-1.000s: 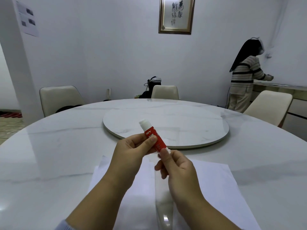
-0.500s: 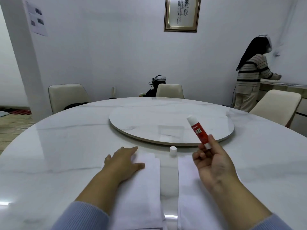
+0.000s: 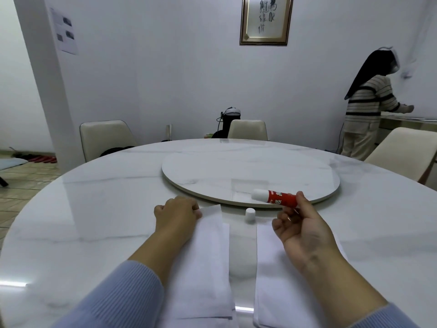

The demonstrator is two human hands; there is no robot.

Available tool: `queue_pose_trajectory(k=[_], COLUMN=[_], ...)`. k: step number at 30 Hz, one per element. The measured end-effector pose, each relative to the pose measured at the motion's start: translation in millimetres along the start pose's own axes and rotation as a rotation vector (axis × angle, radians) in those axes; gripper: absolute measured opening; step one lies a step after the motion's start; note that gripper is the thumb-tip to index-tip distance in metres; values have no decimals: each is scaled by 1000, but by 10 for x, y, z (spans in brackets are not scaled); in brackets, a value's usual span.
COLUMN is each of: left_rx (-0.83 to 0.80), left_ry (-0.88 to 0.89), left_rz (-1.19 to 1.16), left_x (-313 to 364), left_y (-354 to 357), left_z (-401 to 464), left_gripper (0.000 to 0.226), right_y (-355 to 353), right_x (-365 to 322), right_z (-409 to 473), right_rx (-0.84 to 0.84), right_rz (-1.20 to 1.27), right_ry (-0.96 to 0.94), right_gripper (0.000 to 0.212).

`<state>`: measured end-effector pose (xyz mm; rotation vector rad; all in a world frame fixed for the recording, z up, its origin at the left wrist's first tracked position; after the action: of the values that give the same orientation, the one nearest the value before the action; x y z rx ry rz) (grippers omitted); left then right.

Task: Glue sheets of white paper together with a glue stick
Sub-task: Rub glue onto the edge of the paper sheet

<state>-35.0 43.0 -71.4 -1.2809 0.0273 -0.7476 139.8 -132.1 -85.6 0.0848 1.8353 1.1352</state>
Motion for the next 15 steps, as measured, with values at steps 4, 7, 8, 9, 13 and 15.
queue_pose_trajectory(k=[4, 7, 8, 9, 13, 15], left_rx=[-75, -164, -255, -356, -522, -490], left_ry=[32, 153, 187, 219, 291, 283], left_rz=[86, 48, 25, 24, 139, 157], left_x=[16, 8, -7, -17, -56, -68], left_y=[80, 70, 104, 150, 329, 359], left_z=[17, -66, -118, -202, -490, -514], left_gripper=[36, 54, 55, 56, 55, 55], right_y=[40, 69, 90, 121, 335, 512], right_x=[43, 78, 82, 84, 92, 94], right_z=[-67, -109, -123, -144, -241, -274], right_rx=[-14, -36, -56, -84, -202, -245], right_rz=[-15, -70, -111, -166, -413, -568], right_ry=[13, 17, 11, -3, -139, -247], right_gripper=[21, 21, 18, 13, 12, 11])
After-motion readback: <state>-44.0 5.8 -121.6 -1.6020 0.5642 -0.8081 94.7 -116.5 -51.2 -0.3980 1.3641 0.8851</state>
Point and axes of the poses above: each hand's wrist, its own z-axis towards the middle knuckle, its own y-axis out of the palm, x = y × z, the point moved 7 cm from there along z, towards the middle knuckle, and after that the axes turned 1 degree about -y, right-handed, at the moved point
